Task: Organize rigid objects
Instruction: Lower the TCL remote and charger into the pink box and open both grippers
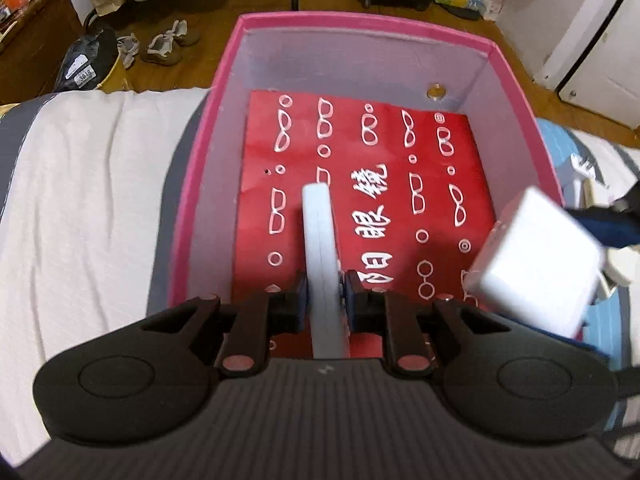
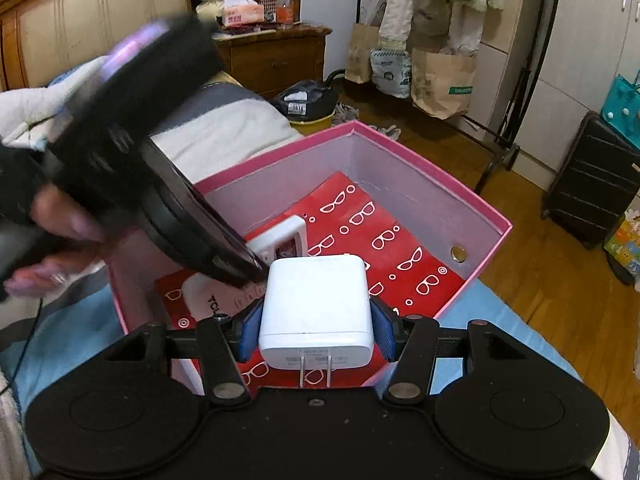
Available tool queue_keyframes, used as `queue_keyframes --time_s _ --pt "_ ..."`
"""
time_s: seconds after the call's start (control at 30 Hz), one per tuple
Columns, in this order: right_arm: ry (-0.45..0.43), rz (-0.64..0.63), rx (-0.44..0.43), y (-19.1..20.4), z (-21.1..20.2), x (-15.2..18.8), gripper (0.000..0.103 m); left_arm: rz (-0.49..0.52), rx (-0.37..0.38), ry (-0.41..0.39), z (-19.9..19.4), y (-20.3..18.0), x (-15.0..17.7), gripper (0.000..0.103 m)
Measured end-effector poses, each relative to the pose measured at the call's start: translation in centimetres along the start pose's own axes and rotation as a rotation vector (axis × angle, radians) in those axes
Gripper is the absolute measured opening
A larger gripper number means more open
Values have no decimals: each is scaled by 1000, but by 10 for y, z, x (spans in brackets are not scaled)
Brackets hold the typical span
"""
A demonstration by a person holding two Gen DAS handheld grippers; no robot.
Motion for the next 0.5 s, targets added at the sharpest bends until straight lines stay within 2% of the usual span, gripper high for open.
queue_keyframes --time_s 0.13,0.23,0.5 --pt "19 -34 -10 7 10 1 60 5 -36 -51 -13 11 -6 17" --pt "40 -64 -11 12 20 0 60 48 -96 -98 -23 12 -9 15" --pt "105 -79 14 16 43 1 60 12 -77 -106 -37 15 -4 14"
Point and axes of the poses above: each gripper's, at about its wrist camera, not at the fingertips, and z roughly the way its jaws point, y to its left, x to its underside, the point moved 8 cm from there along z, roughly the way its jaws point, and after that the axes turned 10 degrees about -x, right-handed, at the moved point
